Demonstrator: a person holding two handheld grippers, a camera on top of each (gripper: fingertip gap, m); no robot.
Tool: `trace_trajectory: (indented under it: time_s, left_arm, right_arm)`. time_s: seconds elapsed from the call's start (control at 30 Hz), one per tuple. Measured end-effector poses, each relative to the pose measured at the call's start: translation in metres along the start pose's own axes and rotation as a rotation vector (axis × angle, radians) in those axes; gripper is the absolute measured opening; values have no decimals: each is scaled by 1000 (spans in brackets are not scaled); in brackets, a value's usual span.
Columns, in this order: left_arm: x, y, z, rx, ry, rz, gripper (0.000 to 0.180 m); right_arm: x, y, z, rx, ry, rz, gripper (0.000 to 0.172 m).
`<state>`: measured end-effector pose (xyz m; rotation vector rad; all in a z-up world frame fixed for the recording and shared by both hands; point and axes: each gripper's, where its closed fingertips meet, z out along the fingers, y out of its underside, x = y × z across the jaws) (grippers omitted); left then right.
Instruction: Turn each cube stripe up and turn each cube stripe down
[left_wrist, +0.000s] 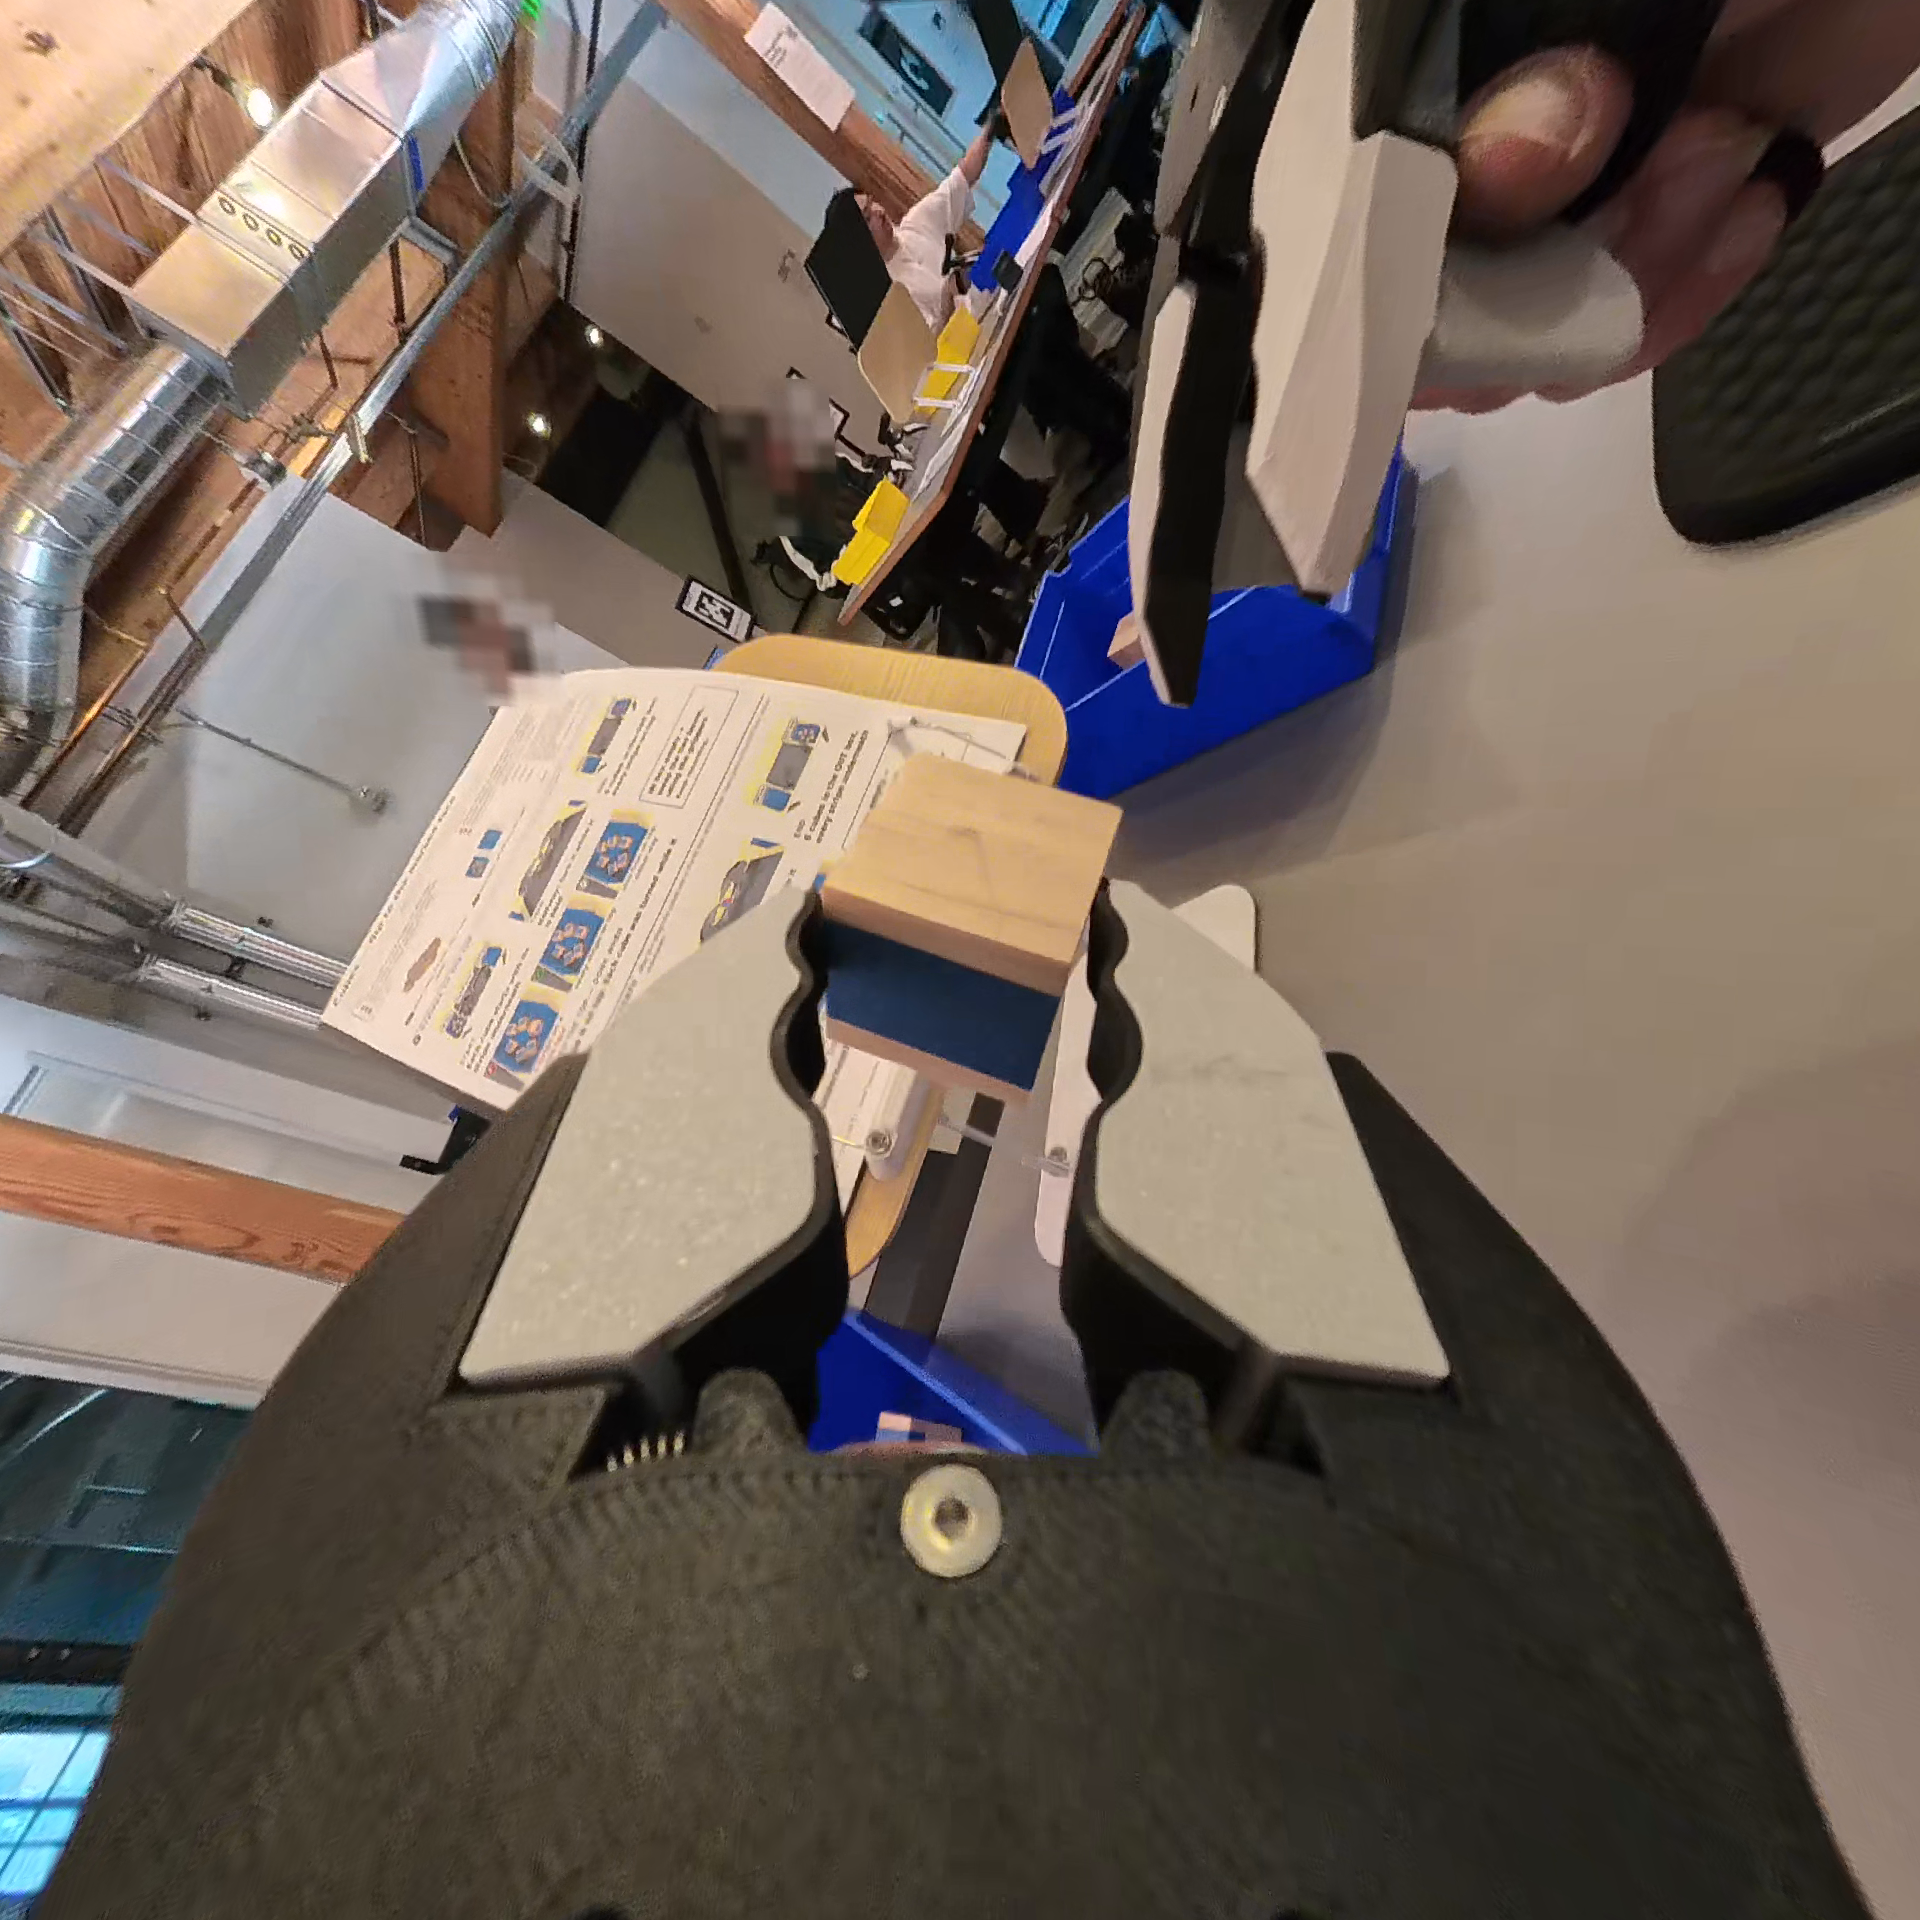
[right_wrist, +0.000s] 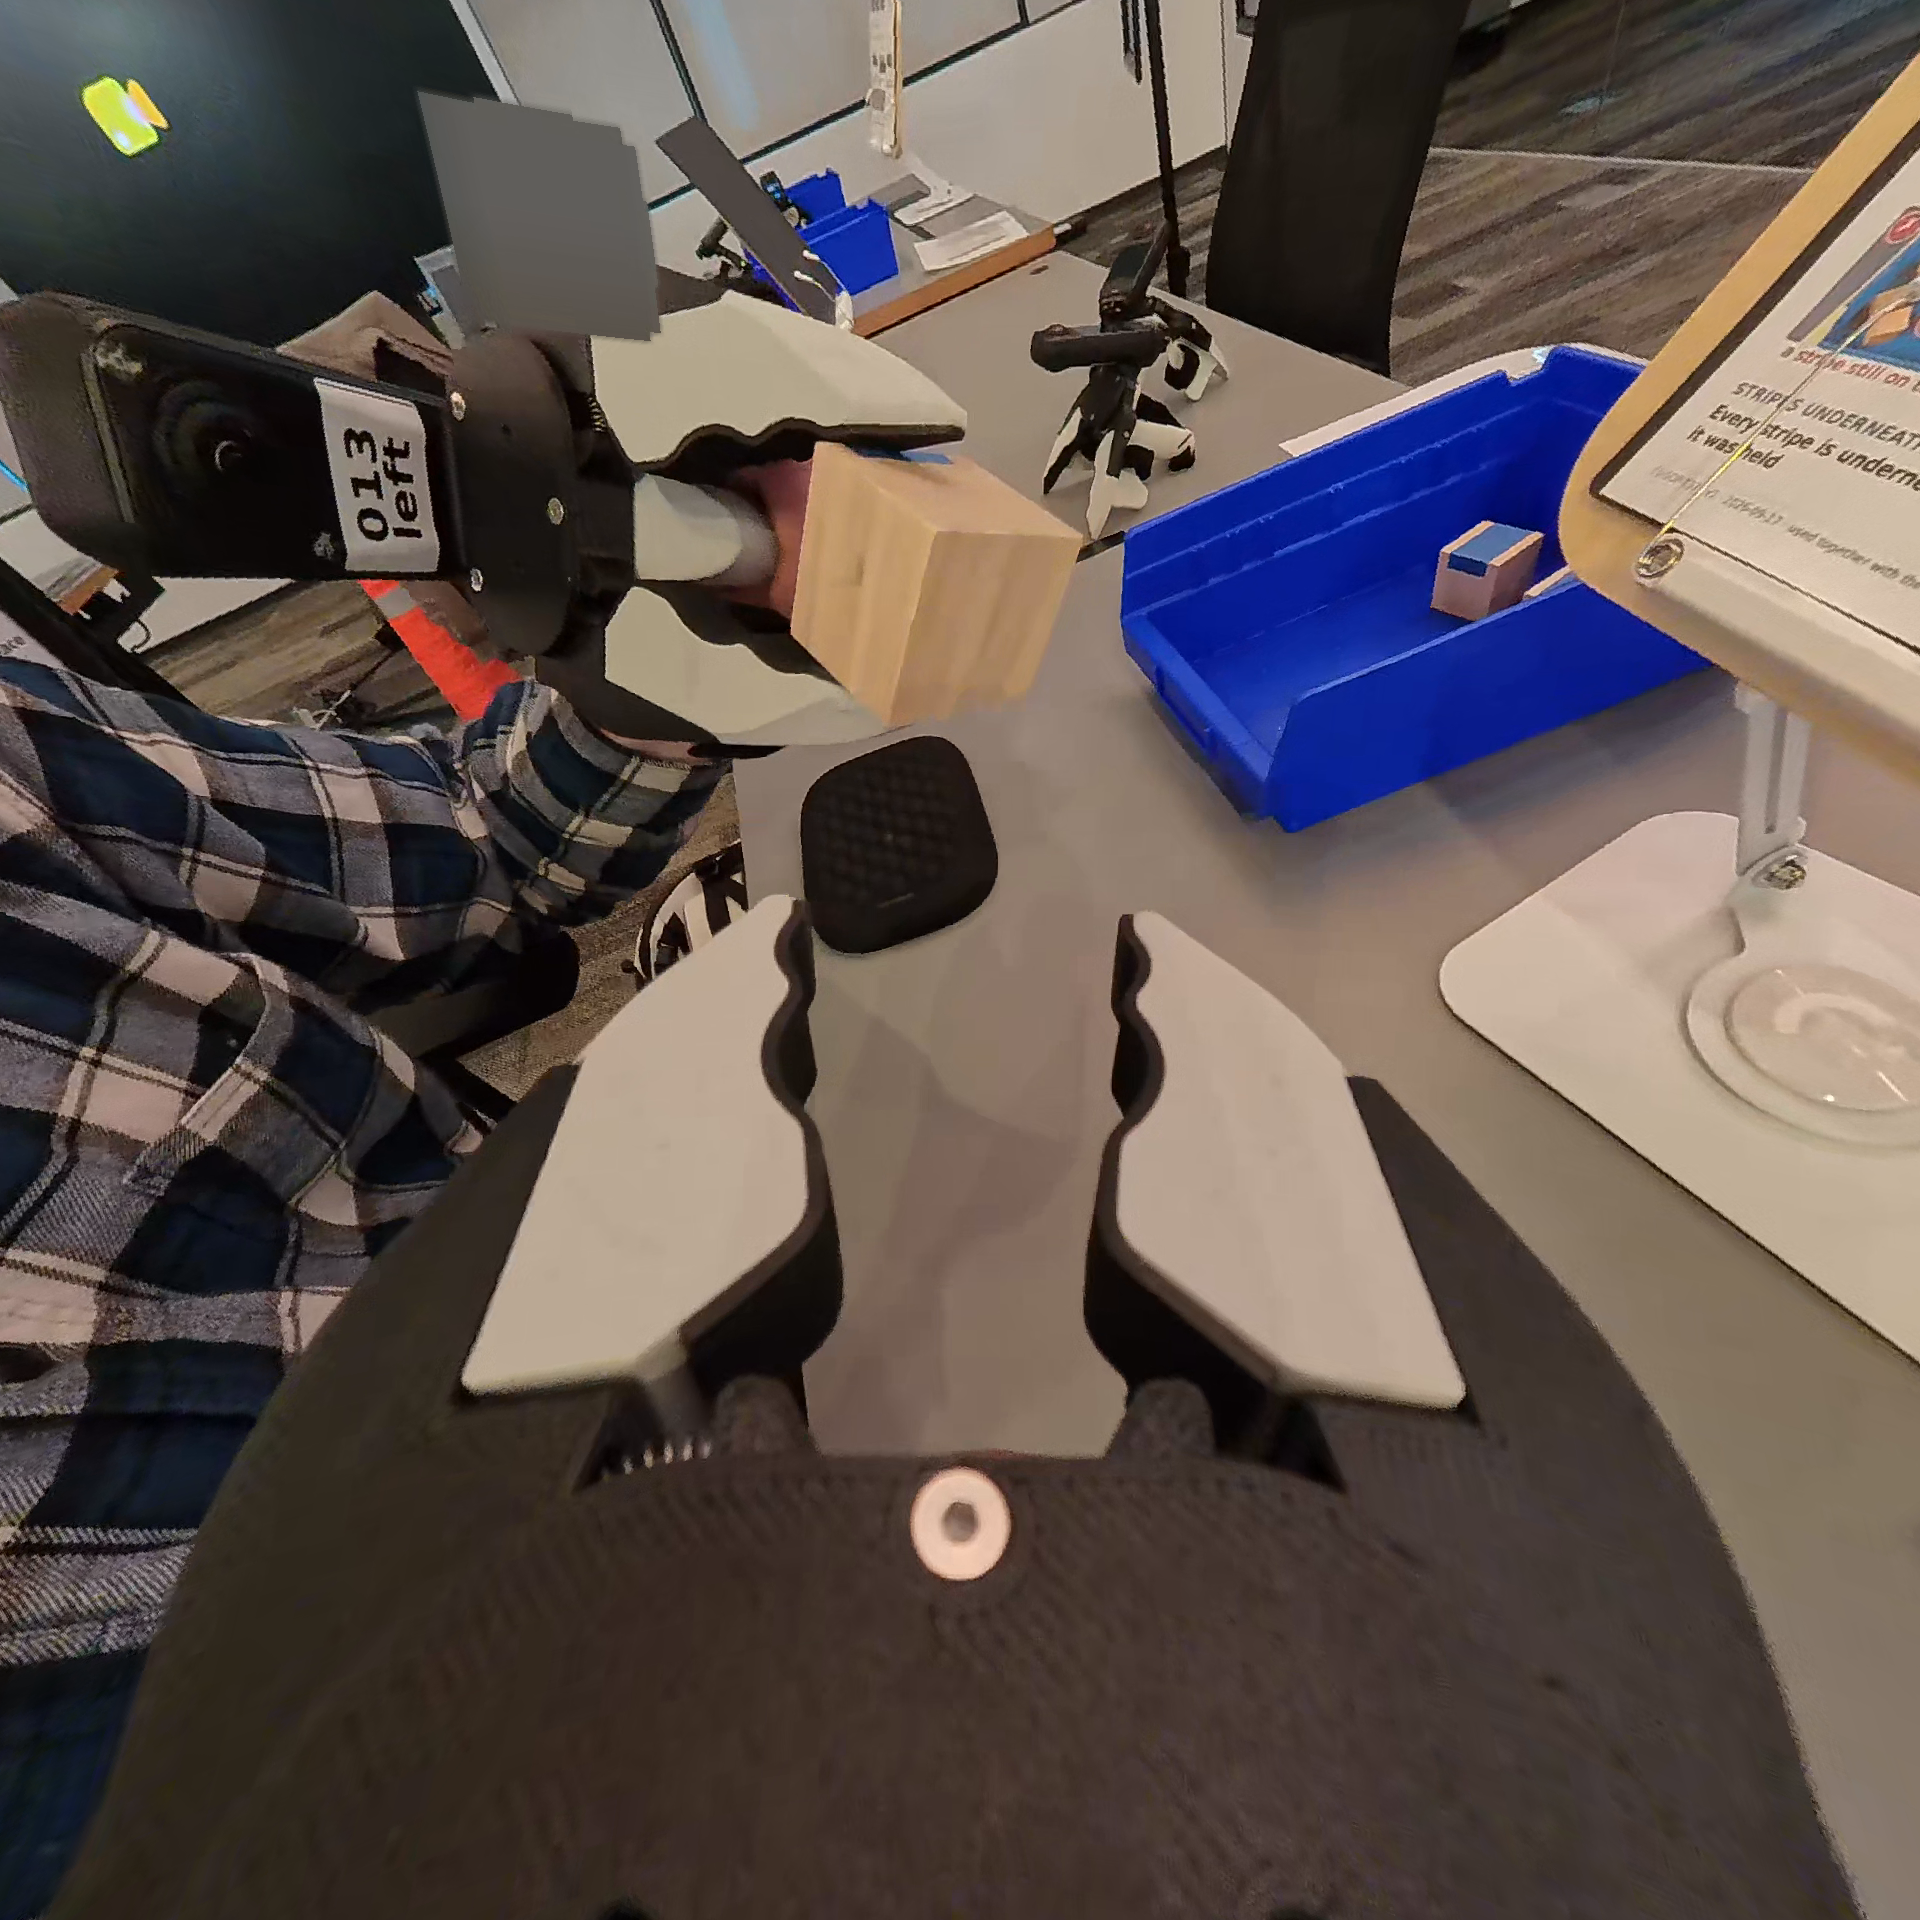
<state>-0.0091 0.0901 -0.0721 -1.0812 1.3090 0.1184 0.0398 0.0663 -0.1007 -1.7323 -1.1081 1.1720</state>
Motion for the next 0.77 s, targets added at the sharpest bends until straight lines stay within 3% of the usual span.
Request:
trace_trajectory:
  time_s: [0.77]
  left_arm:
    - [10,-49,17,129,-27,-10,48]
  right_arm:
    - [-1,-6,-22,111,-66,83,57]
